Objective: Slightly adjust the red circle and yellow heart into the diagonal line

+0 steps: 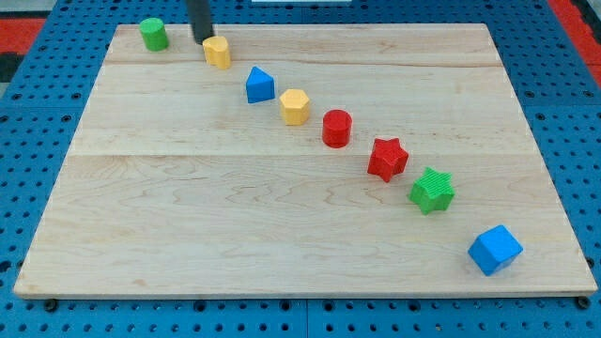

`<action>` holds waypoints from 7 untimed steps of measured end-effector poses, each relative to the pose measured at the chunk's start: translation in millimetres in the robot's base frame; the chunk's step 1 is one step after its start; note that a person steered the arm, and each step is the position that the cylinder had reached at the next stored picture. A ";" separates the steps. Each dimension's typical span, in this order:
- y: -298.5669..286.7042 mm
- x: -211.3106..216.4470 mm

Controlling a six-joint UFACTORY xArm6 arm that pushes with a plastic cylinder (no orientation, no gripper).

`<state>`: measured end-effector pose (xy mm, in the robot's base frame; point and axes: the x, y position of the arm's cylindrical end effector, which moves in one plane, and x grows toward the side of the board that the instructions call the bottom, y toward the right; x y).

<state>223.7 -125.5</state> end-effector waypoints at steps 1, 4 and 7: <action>27.3 0.0; 40.3 38.0; 2.8 44.6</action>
<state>268.3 -122.7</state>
